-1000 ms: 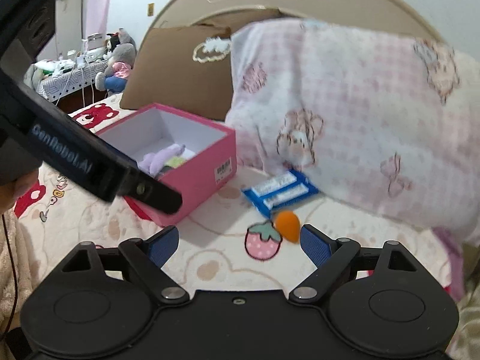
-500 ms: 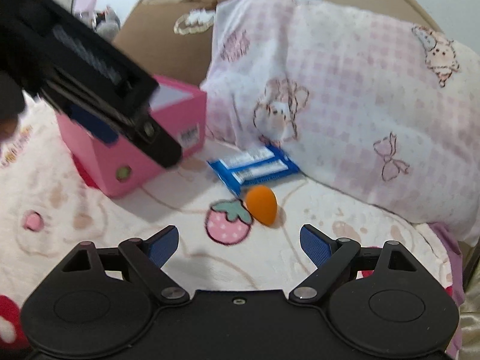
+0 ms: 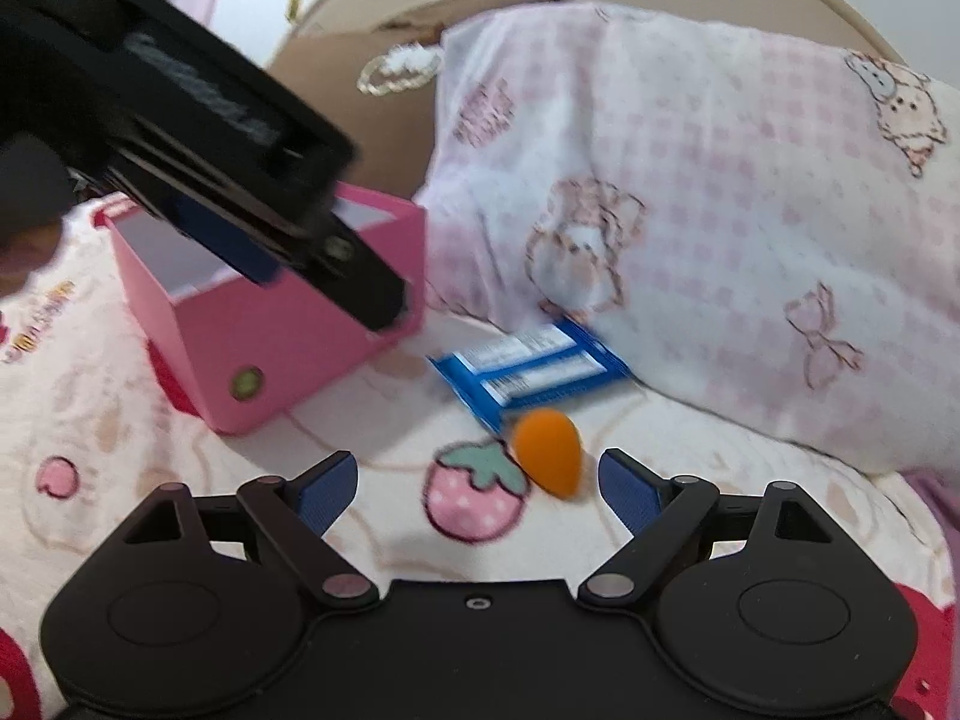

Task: Organize objects
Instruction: 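Raise both tools out of the box and move toward the orange sponge, then close both grippers on the orange sponge from opposite sides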

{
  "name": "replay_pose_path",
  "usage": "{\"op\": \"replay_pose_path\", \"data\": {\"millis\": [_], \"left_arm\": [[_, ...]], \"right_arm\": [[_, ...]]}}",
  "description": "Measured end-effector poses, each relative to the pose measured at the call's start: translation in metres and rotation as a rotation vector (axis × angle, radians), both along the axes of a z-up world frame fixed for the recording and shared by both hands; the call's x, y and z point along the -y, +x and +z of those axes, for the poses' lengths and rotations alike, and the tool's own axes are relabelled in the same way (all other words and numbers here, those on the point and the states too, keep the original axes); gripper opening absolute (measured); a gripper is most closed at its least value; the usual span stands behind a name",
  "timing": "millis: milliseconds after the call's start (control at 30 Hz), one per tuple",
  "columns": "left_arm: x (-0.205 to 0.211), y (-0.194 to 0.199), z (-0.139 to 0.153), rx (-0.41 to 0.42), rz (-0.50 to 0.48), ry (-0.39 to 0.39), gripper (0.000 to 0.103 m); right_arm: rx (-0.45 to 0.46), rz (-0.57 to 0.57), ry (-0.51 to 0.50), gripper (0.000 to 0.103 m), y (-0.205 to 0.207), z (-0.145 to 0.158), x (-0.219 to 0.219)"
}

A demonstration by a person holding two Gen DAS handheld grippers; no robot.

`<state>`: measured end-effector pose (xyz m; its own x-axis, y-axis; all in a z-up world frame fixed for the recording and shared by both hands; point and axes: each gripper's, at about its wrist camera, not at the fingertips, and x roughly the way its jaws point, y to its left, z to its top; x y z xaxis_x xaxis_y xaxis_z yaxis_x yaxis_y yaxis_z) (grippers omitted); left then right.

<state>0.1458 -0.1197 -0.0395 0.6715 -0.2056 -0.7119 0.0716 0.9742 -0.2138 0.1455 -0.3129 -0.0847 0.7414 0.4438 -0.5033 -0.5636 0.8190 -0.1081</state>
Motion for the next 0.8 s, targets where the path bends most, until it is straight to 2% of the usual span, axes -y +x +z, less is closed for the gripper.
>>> {"op": "replay_pose_path", "data": {"millis": [133,333,433,567,633,700,800], "left_arm": [[0.004,0.010,-0.010,-0.018,-0.039,-0.055,0.082],[0.017,0.027,-0.025,0.032,-0.075,0.003,0.077],[0.017,0.039,-0.038,0.008,-0.081,-0.038,0.073],[0.018,0.052,-0.055,0.005,-0.083,-0.057,0.069],[0.018,0.058,-0.061,0.028,-0.081,-0.065,0.064],[0.018,0.064,-0.066,0.031,-0.093,-0.087,0.054],[0.016,0.072,-0.072,-0.008,-0.107,-0.149,0.054]], "right_arm": [[-0.034,-0.062,0.031,0.090,0.011,-0.006,-0.003],[-0.079,-0.166,0.029,0.090,0.032,-0.014,0.008],[-0.094,-0.181,0.010,0.090,0.041,-0.016,0.009],[-0.071,-0.197,-0.003,0.091,0.050,-0.016,0.007],[-0.080,-0.194,-0.015,0.091,0.057,-0.018,0.004],[-0.063,-0.217,-0.048,0.090,0.062,-0.022,0.000],[-0.082,-0.252,-0.088,0.090,0.072,-0.028,-0.003]]}}
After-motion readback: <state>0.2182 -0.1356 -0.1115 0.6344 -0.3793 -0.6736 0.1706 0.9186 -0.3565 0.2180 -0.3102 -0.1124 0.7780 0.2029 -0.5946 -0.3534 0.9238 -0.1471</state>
